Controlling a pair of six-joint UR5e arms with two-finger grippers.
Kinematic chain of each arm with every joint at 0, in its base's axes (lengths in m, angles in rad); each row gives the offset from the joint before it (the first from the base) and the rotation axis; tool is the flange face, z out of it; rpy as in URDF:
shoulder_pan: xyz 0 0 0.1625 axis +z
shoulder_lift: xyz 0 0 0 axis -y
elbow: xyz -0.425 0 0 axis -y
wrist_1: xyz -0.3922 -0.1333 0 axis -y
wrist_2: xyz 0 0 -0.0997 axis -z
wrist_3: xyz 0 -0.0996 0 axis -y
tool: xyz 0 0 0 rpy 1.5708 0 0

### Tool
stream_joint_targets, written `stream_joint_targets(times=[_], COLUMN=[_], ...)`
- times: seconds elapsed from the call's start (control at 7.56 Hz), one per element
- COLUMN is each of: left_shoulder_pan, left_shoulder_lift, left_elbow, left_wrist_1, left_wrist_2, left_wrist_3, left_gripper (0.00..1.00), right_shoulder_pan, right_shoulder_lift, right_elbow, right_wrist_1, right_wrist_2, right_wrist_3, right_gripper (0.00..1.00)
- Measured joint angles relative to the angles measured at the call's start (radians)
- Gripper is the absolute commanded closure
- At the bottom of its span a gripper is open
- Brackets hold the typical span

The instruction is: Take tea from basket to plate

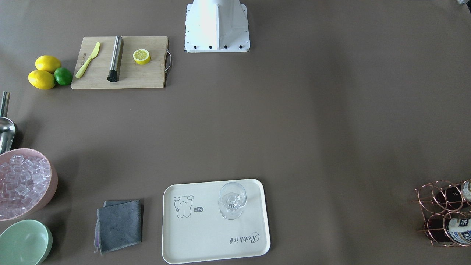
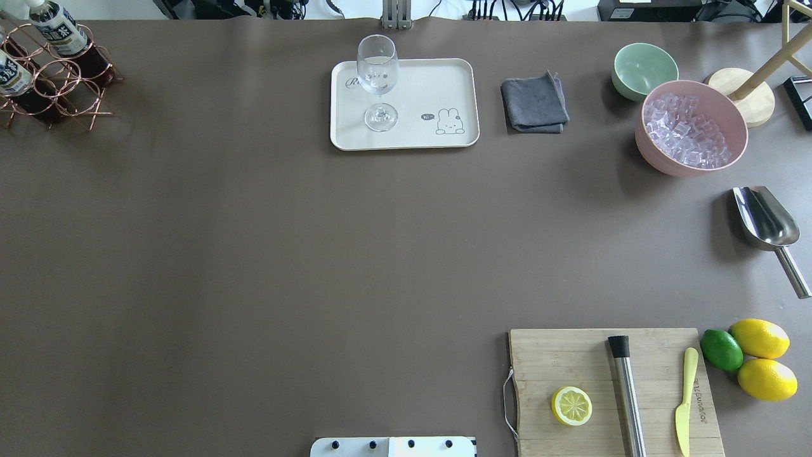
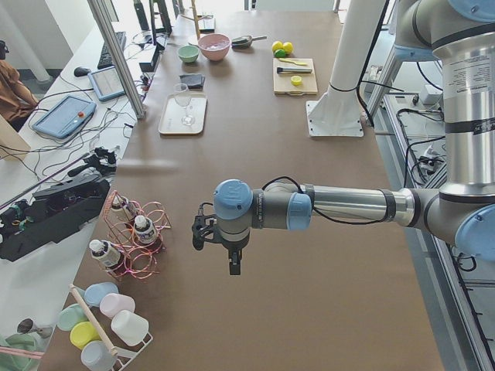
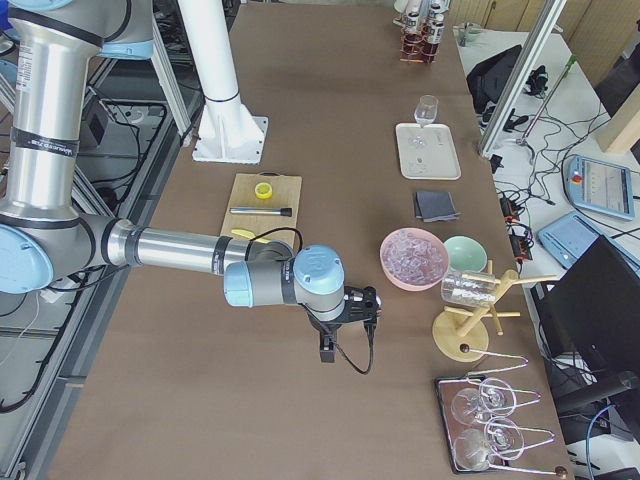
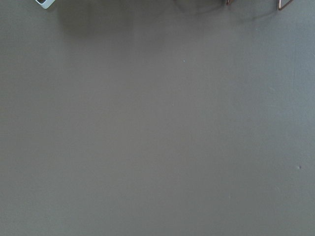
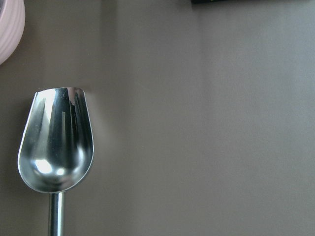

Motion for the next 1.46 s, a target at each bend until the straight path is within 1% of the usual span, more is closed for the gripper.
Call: stream_joint_targets(times=[0.13, 0.26, 0.4, 0.66, 0.93, 1.19, 1.32, 1.46], left_shoulder_pan=[-0.001, -0.001, 0.000, 0.008, 0.009, -0.009, -0.020, -0.031], left_shoulder_lift=[-0.001, -0.009, -0.035, -0.137, -0.270, -0.355, -0.391, -0.436], left_elbow=[0.000, 0.000, 0.002, 0.024, 0.085, 0.120, 0.134, 0.169], left_wrist_1=[0.000, 0.000, 0.001, 0.016, 0.046, 0.052, 0.049, 0.045], left_wrist_2=[0.004, 0.029, 0.046, 0.057, 0.061, 0.059, 0.059, 0.060], left_wrist_3=[-0.001, -0.019, -0.115, -0.470, -0.879, -1.155, -1.267, -1.334], left_gripper=[0.02, 0.02, 0.02, 0.02, 0.02, 0.02, 0.02, 0.02], right_shoulder_pan=[-0.001, -0.001, -0.002, -0.014, -0.034, -0.091, -0.121, -0.147], right_shoulder_lift=[0.001, 0.003, 0.004, 0.005, 0.007, 0.008, 0.009, 0.016], right_elbow=[0.000, 0.001, 0.005, 0.032, 0.075, 0.145, 0.182, 0.207], right_wrist_1=[-0.002, -0.002, -0.003, -0.003, -0.002, 0.000, 0.001, 0.003], right_wrist_2=[0.000, 0.000, 0.000, 0.000, 0.002, 0.003, 0.004, 0.010], right_wrist_3=[0.000, 0.000, 0.000, -0.001, -0.001, 0.000, 0.000, 0.000], right_gripper=[0.00, 0.00, 0.00, 0.00, 0.00, 0.00, 0.00, 0.00])
